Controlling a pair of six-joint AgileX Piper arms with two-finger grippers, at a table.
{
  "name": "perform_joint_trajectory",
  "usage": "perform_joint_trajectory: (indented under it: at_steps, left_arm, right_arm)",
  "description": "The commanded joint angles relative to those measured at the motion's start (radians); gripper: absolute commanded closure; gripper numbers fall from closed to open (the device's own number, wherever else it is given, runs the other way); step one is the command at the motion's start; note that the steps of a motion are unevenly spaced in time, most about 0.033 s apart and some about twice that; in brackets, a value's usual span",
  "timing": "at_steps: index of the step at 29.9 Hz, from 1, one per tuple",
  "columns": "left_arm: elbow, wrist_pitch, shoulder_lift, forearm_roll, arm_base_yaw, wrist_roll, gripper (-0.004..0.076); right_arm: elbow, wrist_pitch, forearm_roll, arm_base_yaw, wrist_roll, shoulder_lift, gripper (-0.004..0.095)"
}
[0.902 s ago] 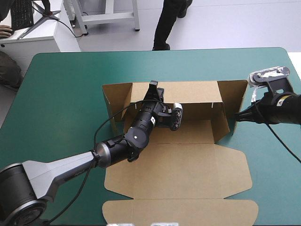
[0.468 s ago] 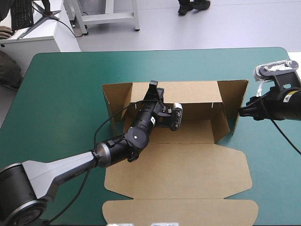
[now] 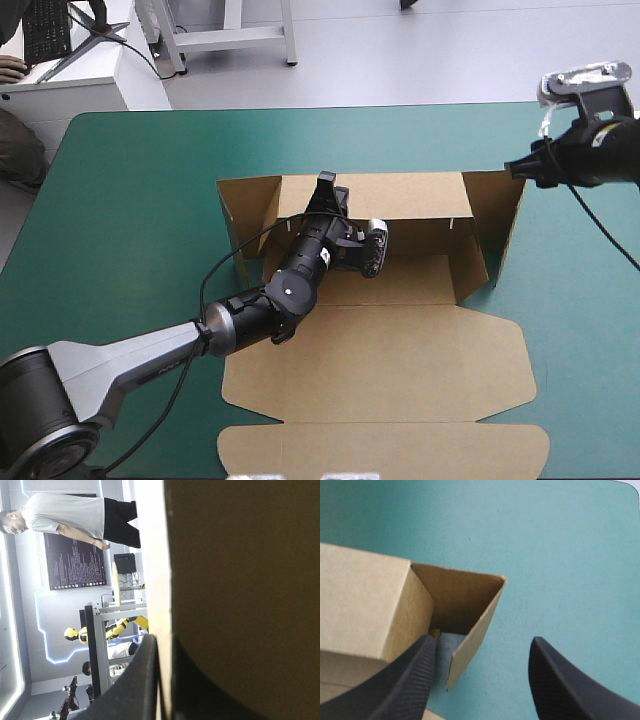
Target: Fold the box
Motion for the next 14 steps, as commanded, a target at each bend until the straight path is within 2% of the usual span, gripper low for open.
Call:
perform_joint_trajectory:
  at_steps: [1, 8, 14]
  left_arm:
    - [-0.008, 0.014, -0.032, 0.049, -0.005, -0.018, 0.0734]
    - [-0.008, 0.014, -0.032, 0.049, -0.005, -0.028, 0.0734]
    - [-0.008, 0.014, -0.032, 0.049, -0.005, -0.028, 0.0734]
  right_arm:
    - [-0.139, -0.062, -0.01, -0.004, 0.012, 0.095, 0.038]
    - [-0.307, -0.113, 0.009, -0.004, 0.016, 0.314, 0.0381]
    - [-0.347, -0.128, 0.009, -0.014, 0.016, 0.471, 0.0383]
